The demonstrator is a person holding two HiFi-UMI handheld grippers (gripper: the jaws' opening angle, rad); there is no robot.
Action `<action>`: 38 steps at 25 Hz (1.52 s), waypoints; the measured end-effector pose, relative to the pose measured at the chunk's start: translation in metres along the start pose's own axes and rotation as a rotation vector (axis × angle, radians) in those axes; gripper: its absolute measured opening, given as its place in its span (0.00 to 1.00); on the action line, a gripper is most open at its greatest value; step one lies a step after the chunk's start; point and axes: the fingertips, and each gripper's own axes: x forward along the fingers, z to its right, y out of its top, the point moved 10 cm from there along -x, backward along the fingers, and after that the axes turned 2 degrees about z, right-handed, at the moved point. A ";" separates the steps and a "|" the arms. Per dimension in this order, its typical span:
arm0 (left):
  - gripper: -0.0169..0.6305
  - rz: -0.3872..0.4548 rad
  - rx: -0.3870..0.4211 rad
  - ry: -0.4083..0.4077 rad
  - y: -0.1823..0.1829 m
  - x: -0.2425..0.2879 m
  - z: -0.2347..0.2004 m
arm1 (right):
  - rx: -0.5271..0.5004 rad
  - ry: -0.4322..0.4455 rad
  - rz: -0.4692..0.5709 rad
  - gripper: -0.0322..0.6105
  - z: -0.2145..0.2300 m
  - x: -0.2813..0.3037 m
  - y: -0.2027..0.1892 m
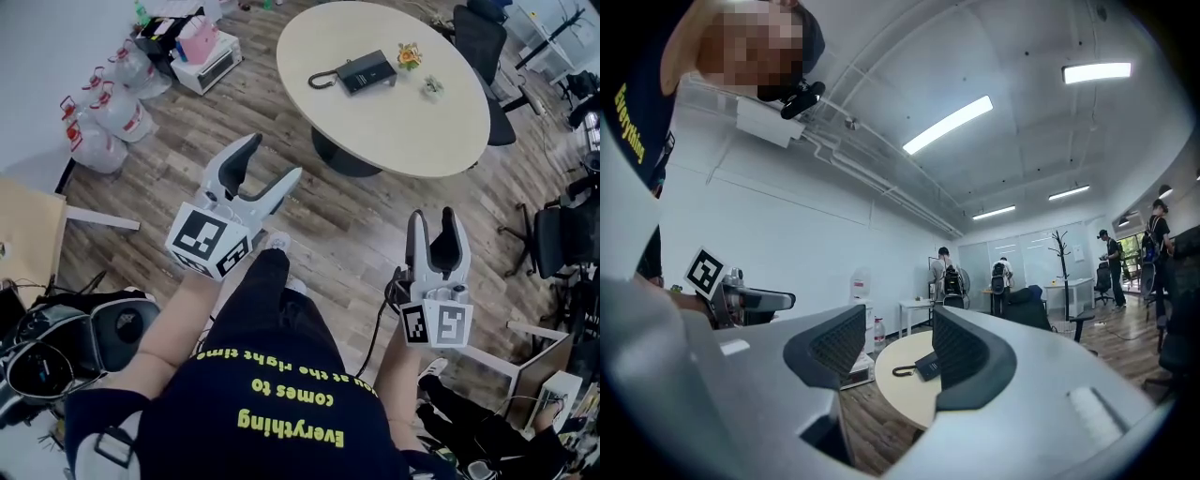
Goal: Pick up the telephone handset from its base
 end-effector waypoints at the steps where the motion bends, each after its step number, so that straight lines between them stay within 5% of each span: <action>1: 0.51 0.004 0.001 0.000 0.000 0.006 -0.004 | -0.001 -0.005 0.000 0.40 0.003 0.005 0.000; 21: 0.52 0.028 0.006 -0.094 0.013 0.169 -0.179 | -0.021 -0.092 0.017 0.41 0.021 0.217 -0.008; 38: 0.51 0.022 -0.023 -0.075 0.001 0.224 -0.224 | -0.015 -0.075 -0.015 0.39 0.045 0.285 -0.023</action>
